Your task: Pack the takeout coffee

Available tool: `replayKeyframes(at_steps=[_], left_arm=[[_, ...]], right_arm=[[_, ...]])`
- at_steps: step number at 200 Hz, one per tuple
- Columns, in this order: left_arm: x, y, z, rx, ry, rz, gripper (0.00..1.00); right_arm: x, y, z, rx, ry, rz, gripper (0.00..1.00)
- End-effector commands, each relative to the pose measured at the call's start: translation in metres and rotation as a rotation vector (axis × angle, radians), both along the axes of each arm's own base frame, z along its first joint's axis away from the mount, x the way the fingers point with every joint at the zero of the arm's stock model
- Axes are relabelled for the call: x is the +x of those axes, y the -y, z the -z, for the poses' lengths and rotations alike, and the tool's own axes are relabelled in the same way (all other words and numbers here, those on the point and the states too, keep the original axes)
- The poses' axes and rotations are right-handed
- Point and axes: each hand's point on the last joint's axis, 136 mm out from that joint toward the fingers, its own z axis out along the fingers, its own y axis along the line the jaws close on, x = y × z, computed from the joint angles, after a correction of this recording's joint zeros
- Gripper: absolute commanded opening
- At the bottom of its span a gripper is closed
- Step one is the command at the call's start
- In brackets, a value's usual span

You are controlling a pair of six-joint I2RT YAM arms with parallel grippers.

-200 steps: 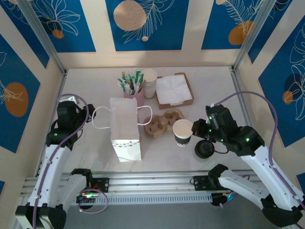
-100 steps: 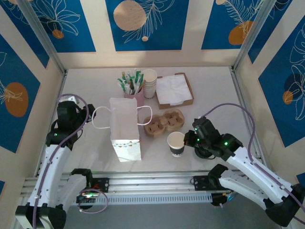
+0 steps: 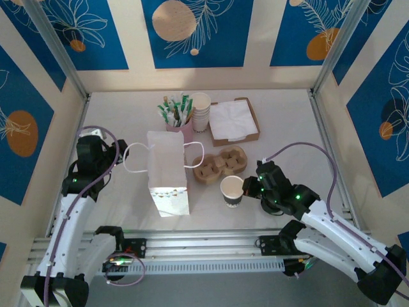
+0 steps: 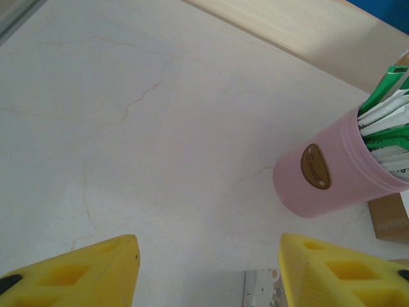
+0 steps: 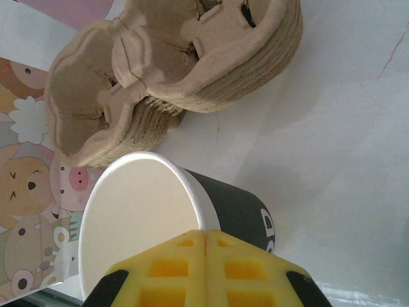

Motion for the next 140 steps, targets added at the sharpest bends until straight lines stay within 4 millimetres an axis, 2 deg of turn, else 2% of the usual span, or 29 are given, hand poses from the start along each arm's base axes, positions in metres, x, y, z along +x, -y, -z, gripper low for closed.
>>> replayKeyframes(at_steps=[1,71,140], left_arm=[[0.000,-0.002,0.001,-0.011,0.007,-0.017,0.59],[-0.001,-0.003,0.000,-0.008,0.009,-0.021,0.60],[-0.001,-0.004,-0.001,-0.005,0.012,-0.025,0.60]], right_arm=[[0.002,0.000,0.000,-0.001,0.030,-0.003,0.00],[-0.001,0.003,0.010,-0.020,0.004,0.000,0.00],[0.002,0.007,0.008,-0.046,0.034,0.011,0.02]])
